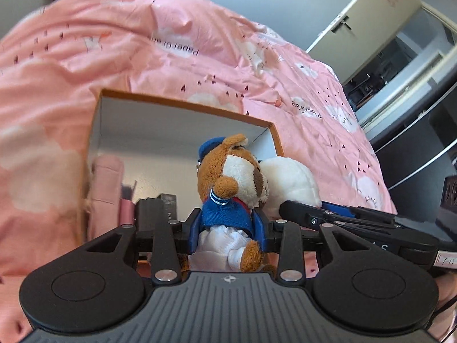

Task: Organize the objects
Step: 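Lift both plush toys with both tools and lower them into the box, then open the left tool releasing the dog plush while the right tool releases the white plush, then move the right tool to the white box and grasp it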

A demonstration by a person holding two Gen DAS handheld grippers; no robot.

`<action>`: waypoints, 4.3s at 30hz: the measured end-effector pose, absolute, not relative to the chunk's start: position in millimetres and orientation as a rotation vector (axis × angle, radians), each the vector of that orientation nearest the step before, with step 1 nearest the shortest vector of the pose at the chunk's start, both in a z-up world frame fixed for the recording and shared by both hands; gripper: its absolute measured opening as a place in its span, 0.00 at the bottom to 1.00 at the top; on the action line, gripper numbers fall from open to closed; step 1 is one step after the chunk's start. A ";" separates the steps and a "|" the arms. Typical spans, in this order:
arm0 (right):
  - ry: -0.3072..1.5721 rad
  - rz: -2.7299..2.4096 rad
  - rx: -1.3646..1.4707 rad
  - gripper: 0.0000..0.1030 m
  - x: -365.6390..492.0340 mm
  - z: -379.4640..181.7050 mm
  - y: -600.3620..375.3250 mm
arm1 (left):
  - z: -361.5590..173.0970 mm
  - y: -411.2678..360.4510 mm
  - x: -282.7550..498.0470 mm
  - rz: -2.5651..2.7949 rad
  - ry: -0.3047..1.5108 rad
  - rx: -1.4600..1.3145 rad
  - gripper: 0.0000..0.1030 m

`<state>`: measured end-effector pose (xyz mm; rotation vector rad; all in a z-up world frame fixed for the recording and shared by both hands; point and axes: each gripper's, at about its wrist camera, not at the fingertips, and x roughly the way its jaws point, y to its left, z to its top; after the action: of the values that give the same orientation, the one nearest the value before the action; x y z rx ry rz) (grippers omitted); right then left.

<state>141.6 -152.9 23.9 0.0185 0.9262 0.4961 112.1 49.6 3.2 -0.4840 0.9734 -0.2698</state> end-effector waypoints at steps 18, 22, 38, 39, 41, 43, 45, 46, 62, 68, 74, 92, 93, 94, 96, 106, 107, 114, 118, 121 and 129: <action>1.081 0.523 -0.183 0.54 214.2 -47.6 -134.3 | -69.2 30.8 162.4 -0.223 1.106 -0.493 0.41; 1.103 0.547 -0.163 0.55 221.7 -51.6 -138.3 | -74.0 33.8 164.2 -0.239 1.126 -0.514 0.44; 1.171 0.556 -0.243 0.57 226.6 -65.3 -132.9 | -60.0 30.4 157.4 -0.230 1.072 -0.381 0.57; 1.167 0.549 -0.252 0.57 225.8 -66.1 -132.0 | -58.8 30.1 157.6 -0.230 1.076 -0.365 0.45; 1.160 0.537 -0.244 0.55 225.2 -65.8 -133.3 | -59.5 28.7 159.0 -0.222 1.090 -0.342 0.32; 1.153 0.523 -0.213 0.54 226.0 -64.2 -137.3 | -63.8 28.0 160.8 -0.214 1.107 -0.332 0.27; 1.147 0.512 -0.170 0.53 226.5 -60.3 -142.9 | -67.5 28.3 161.2 -0.208 1.114 -0.332 0.26; 1.145 0.513 -0.150 0.52 226.6 -58.1 -145.7 | -68.0 28.4 160.6 -0.209 1.110 -0.329 0.26; 1.239 0.661 0.043 0.56 224.5 -51.9 -144.3 | -71.3 24.5 163.2 -0.206 1.115 -0.280 0.24; 1.252 0.647 -0.226 0.61 219.7 -67.4 -122.8 | -76.3 19.9 165.8 -0.219 1.126 -0.255 0.23; 1.223 0.676 -0.357 0.66 211.7 -68.8 -111.6 | -76.8 22.6 165.4 -0.222 1.124 -0.263 0.22; 1.200 0.542 -0.418 0.66 240.2 -75.0 -96.2 | -72.4 31.6 169.4 -0.206 1.114 -0.287 0.22; 1.203 0.542 -0.423 0.66 239.8 -77.9 -94.9 | -72.6 32.2 169.5 -0.204 1.114 -0.287 0.22; 1.200 0.541 -0.428 0.66 238.9 -79.7 -93.8 | -72.9 32.9 169.8 -0.203 1.115 -0.289 0.22; 1.188 0.550 -0.428 0.56 237.0 -81.5 -92.5 | -73.4 34.0 170.2 -0.204 1.119 -0.296 0.21; 1.193 0.637 -0.294 0.47 241.2 -81.2 -111.4 | -75.6 31.8 170.3 -0.224 1.122 -0.308 0.20; 1.179 0.631 -0.299 0.47 239.3 -79.3 -111.7 | -73.0 32.0 168.9 -0.235 1.113 -0.309 0.20; 1.073 0.582 -0.231 0.45 211.6 -40.1 -132.9 | -41.8 23.8 146.6 -0.331 1.055 -0.267 0.21; 1.053 0.550 -0.199 0.44 180.1 -21.3 -152.2 | -32.1 12.6 125.2 -0.403 1.068 -0.224 0.21; 1.096 0.558 -0.151 0.43 160.0 -16.5 -169.2 | -33.3 4.7 110.1 -0.449 1.102 -0.207 0.21; 1.338 0.484 -0.072 0.40 127.2 -57.9 -207.5 | -64.4 -19.5 86.4 -0.521 1.224 -0.212 0.21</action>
<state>127.2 -207.5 -57.9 -0.0723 1.3385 0.4839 86.4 -19.5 -64.4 -0.2117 1.2243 -0.5214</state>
